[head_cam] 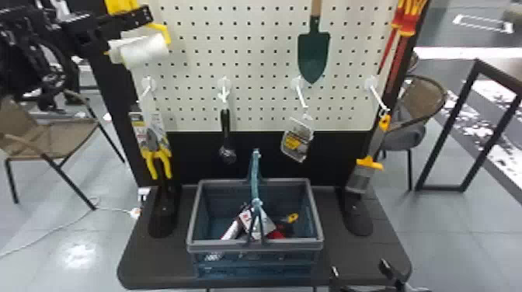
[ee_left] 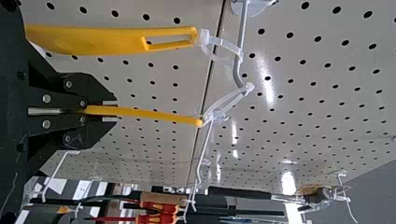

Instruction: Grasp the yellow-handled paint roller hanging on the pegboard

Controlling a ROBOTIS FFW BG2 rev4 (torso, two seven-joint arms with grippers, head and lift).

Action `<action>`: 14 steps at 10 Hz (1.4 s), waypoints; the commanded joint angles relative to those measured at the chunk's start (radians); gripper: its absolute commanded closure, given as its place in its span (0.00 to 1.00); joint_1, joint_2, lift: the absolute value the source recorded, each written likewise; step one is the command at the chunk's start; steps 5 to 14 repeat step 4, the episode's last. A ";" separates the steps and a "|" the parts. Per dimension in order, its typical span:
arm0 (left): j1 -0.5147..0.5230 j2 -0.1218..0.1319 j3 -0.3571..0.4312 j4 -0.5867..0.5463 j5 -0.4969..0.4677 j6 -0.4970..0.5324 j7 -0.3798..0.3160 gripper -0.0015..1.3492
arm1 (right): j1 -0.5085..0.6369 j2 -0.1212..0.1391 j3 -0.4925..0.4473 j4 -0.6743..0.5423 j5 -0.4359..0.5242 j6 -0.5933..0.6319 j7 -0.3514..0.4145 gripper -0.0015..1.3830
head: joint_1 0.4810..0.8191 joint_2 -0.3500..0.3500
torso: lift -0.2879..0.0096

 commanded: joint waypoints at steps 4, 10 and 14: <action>0.007 -0.001 0.000 0.000 0.009 -0.003 0.003 0.90 | 0.000 -0.001 0.002 0.002 0.000 0.000 0.000 0.07 | 0.20 0.50 | 0.63; 0.007 -0.001 0.000 0.000 0.009 -0.003 0.003 0.90 | 0.000 -0.001 0.002 0.002 0.000 0.000 0.000 0.07 | 0.20 0.50 | 0.63; 0.007 -0.001 0.000 0.000 0.009 -0.003 0.003 0.90 | 0.000 -0.001 0.002 0.002 0.000 0.000 0.000 0.07 | 0.20 0.50 | 0.63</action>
